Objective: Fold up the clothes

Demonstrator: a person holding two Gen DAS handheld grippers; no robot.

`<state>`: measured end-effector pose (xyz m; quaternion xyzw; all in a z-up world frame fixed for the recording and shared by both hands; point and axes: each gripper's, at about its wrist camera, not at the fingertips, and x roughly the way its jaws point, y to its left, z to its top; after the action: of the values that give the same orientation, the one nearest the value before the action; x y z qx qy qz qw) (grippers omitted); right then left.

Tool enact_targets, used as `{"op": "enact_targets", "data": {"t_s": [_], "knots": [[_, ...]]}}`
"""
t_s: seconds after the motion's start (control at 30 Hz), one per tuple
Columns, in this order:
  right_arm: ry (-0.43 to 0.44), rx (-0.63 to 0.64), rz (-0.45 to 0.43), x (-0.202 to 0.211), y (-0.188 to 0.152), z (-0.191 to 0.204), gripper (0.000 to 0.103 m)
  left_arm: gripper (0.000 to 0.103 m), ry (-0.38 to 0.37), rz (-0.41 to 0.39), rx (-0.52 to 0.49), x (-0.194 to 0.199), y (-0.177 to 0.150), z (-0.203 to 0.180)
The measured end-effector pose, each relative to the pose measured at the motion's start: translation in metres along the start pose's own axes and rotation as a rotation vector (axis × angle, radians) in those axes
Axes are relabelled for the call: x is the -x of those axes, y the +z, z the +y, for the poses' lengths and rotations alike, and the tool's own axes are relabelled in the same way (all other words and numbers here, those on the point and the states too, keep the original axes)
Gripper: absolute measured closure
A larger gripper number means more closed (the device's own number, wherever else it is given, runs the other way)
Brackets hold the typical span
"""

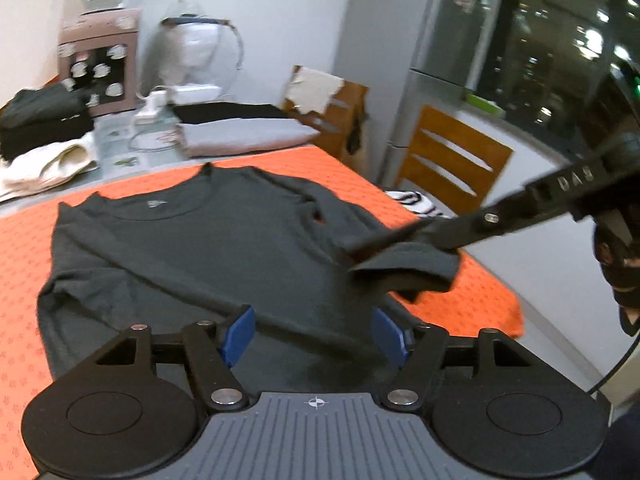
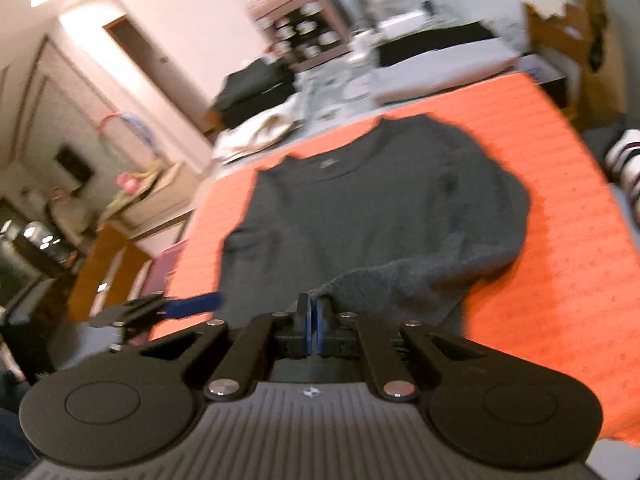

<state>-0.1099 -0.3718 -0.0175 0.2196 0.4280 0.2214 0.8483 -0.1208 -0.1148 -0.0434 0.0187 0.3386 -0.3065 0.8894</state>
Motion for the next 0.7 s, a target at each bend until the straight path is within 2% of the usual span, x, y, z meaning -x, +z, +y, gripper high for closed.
{"op": "enact_targets", "data": {"t_s": [0.13,0.23,0.5,0.6,0.67,0.7], "knots": [[0.047,0.036,0.044,-0.010,-0.010,0.028,0.099,0.033,-0.025,-0.014,-0.011,0.009,-0.009,-0.002],[0.069,0.052,0.065,-0.015,-0.015,0.043,0.099,0.030,-0.087,-0.043,0.009,0.017,-0.012,0.001],[0.104,0.046,0.097,-0.017,-0.010,0.046,0.099,0.028,-0.146,-0.069,0.073,0.019,-0.014,-0.002],[0.127,0.066,0.139,-0.028,-0.003,0.045,0.099,0.026,-0.135,-0.069,0.086,0.012,-0.015,-0.006],[0.145,0.081,0.169,-0.036,0.002,0.044,0.099,0.028,-0.091,-0.058,0.111,0.004,-0.016,-0.007],[0.160,0.089,0.190,-0.040,0.006,0.042,0.095,0.043,-0.067,-0.051,0.123,-0.001,-0.016,-0.007]]}}
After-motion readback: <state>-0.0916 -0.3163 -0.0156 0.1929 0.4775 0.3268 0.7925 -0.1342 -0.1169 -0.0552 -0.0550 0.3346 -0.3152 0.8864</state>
